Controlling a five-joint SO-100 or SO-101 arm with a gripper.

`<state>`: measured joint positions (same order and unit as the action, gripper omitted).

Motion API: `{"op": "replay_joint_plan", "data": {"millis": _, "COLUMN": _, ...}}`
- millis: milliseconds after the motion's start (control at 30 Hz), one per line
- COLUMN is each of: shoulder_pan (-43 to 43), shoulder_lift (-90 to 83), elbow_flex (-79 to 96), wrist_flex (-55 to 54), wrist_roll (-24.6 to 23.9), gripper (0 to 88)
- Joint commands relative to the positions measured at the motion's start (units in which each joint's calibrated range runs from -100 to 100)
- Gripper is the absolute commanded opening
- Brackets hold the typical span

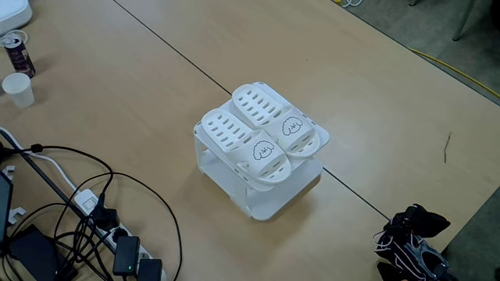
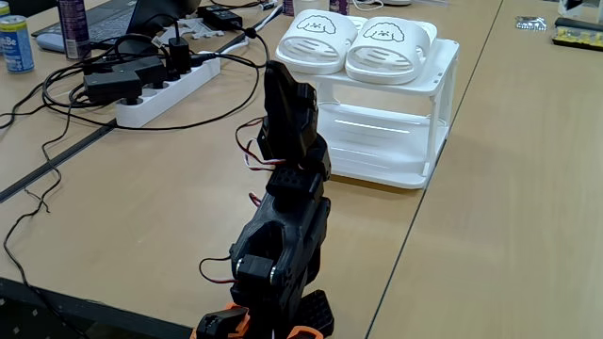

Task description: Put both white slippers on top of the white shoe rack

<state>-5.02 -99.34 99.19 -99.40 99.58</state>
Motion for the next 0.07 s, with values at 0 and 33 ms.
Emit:
{"op": "replay_joint_plan", "data": {"millis": 0, "shoulder_pan": 0.17, "shoulder_lift": 0.35, "elbow_flex": 0.36, "wrist_flex": -0.26, "wrist_roll": 0.42, "gripper": 0.7}}
{"op": "replay_joint_plan", "data": {"millis": 33, "shoulder_pan": 0.17, "shoulder_lift": 0.35, "elbow_flex": 0.36, "wrist_flex": -0.26, "wrist_roll": 0.42, "gripper": 0.7}}
